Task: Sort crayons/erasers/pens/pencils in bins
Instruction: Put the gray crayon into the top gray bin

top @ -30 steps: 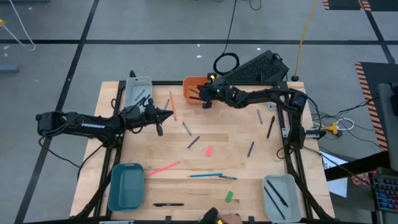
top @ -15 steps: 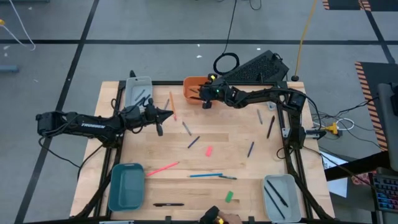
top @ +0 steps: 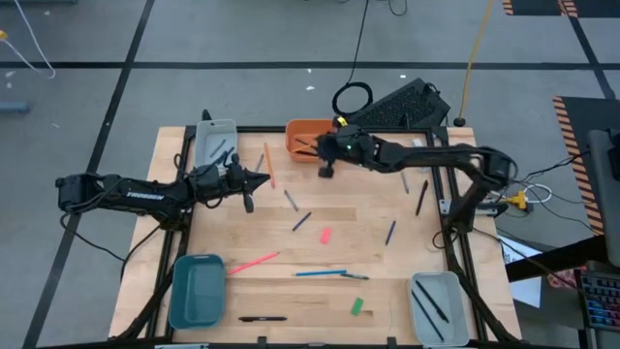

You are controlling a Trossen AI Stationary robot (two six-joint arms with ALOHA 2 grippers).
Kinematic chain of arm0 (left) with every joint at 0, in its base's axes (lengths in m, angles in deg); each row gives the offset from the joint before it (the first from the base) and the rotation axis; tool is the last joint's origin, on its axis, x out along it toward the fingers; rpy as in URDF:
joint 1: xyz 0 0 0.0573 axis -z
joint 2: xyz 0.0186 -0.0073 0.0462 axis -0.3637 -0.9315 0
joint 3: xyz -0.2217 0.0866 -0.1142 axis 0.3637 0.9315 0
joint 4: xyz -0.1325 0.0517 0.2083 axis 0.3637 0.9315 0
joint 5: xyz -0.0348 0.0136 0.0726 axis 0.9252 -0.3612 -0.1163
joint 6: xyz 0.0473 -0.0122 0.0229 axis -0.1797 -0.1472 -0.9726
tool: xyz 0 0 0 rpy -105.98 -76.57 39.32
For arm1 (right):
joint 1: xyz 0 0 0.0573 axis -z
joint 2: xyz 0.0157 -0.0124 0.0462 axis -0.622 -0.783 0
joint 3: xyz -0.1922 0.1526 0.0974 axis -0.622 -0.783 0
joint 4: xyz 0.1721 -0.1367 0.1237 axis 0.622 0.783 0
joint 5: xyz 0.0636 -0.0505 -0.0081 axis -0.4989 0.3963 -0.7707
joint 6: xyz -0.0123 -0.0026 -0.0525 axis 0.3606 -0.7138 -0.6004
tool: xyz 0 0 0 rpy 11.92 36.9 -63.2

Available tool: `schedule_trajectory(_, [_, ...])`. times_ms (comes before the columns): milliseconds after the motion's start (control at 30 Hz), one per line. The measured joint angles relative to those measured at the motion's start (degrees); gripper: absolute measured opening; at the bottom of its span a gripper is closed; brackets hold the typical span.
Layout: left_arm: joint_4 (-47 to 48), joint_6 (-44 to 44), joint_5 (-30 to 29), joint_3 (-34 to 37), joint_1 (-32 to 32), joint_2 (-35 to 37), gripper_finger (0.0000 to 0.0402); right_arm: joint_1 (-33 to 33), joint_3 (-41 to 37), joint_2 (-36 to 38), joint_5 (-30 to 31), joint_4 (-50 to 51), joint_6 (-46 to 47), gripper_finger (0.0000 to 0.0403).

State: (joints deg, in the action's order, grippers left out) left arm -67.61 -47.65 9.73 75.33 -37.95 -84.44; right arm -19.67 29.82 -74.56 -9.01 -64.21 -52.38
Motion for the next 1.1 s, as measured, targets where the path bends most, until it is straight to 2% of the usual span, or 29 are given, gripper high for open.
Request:
schedule_trajectory(100, [-0.02,-0.04,0.00,-0.02,0.00,0.00,0.0026,-1.52,-2.96,3.82,-9.58,4.37,5.81,0.0039])
schedule_trajectory(167, [-0.02,-0.15,0.00,-0.01,0.00,0.00,0.0026,-2.44,-6.63,5.51,-13.77,4.63,9.78,0.0014])
schedule_trajectory(467, [-0.04,-0.17,0.00,-0.02,0.00,0.00,0.0026,-10.30,-22.04,6.93,-14.88,4.66,24.21,0.0002])
schedule_trajectory(633, [-0.06,-0.44,0.00,0.00,0.00,0.00,0.0026,-16.41,-24.09,6.93,-10.33,12.12,30.48,0.0006])
schedule_trajectory(833, [-0.07,-0.22,0.00,-0.01,0.00,0.00,0.0026,-20.56,-23.01,9.05,-8.73,34.60,43.19,0.0006])
schedule_trajectory(900, [-0.06,-0.27,0.00,0.00,0.00,0.00,0.0026,-20.79,-22.94,11.47,-7.13,40.68,49.05,0.0007])
schedule_trajectory(1100, [0.15,-0.39,-0.02,0.00,0.00,-0.02,0.0026,-18.56,-24.60,24.69,4.89,54.56,61.70,0.0007])
